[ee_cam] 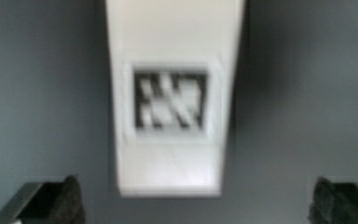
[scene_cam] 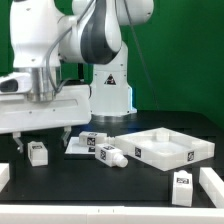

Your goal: Assemble square table

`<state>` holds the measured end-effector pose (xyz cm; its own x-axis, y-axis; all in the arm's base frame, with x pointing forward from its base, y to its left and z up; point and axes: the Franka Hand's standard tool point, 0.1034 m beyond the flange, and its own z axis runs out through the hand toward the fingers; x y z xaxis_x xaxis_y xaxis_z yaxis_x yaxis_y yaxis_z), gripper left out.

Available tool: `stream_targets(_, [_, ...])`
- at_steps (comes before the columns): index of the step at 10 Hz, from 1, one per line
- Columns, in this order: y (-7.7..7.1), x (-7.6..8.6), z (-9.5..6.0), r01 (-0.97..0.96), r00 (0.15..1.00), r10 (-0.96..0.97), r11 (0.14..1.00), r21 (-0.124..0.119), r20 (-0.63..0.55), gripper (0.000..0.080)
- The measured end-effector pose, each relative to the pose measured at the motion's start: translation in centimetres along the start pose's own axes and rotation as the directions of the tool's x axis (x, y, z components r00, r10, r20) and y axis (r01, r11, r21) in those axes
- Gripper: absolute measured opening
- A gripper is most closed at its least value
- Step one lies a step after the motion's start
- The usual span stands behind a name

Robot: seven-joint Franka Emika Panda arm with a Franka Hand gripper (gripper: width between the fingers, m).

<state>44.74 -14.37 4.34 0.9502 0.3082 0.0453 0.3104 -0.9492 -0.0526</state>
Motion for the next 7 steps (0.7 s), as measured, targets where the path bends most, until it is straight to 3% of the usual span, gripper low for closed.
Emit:
stream_targets(3, [-3.7, 6.1, -1.7, -0.139, 0.99, 0.138, 0.99, 0.032, 0.03, 0.0649])
stream_targets(4, [-4.8, 9.1, -2.0, -0.187, 0.982, 0.186, 0.982, 0.027, 0.017, 0.0649])
stream_targets(5, [-7.5, 10.5, -1.6, -0.264, 0.965, 0.263, 0.964, 0.025, 0.014, 0.0649])
stream_targets(6, [-9.1, 11.7, -1.5, -0.323, 0.946, 0.323, 0.946, 0.024, 0.025, 0.0649])
stream_targets(7, [-8.7, 12.1, -1.4, -0.274, 0.961, 0.274, 0.962, 0.009, -0.03, 0.0649])
